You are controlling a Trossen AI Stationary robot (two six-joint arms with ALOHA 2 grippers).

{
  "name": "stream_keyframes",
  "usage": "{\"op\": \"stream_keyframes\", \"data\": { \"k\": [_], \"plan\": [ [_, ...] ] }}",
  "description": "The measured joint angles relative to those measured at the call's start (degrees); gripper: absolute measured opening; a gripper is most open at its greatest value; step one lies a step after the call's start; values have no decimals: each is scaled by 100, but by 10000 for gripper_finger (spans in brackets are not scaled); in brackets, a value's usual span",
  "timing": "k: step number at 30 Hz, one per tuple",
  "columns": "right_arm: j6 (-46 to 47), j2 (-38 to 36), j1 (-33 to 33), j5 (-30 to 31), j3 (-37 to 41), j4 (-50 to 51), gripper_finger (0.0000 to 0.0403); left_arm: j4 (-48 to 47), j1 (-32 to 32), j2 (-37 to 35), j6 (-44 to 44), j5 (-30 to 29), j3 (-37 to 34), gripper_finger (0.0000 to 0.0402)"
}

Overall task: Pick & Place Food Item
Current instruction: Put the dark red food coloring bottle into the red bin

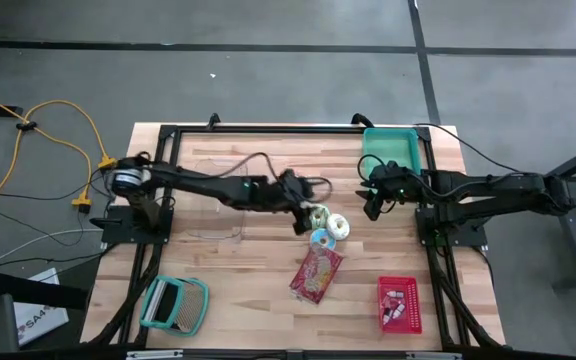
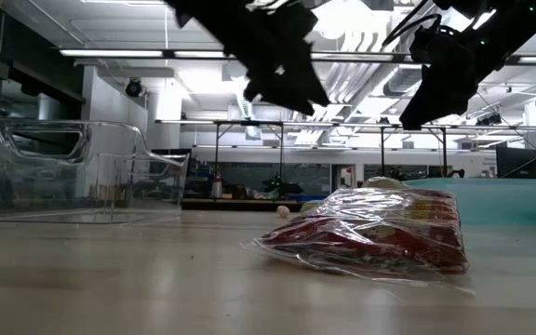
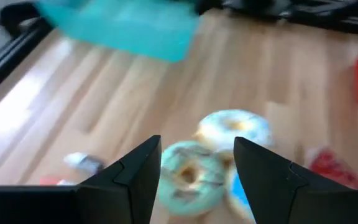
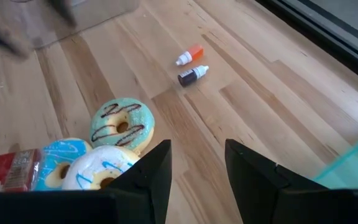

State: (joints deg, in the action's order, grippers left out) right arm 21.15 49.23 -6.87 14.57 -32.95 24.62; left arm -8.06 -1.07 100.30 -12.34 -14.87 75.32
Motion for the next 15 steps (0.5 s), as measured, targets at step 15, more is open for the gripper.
{"op": "stream_keyframes", "data": {
  "k": [15],
  "plan": [
    [0,0,2,-11,0,-8,138,1893,1489,-1701,507,994,-2416,195]
  ]
}}
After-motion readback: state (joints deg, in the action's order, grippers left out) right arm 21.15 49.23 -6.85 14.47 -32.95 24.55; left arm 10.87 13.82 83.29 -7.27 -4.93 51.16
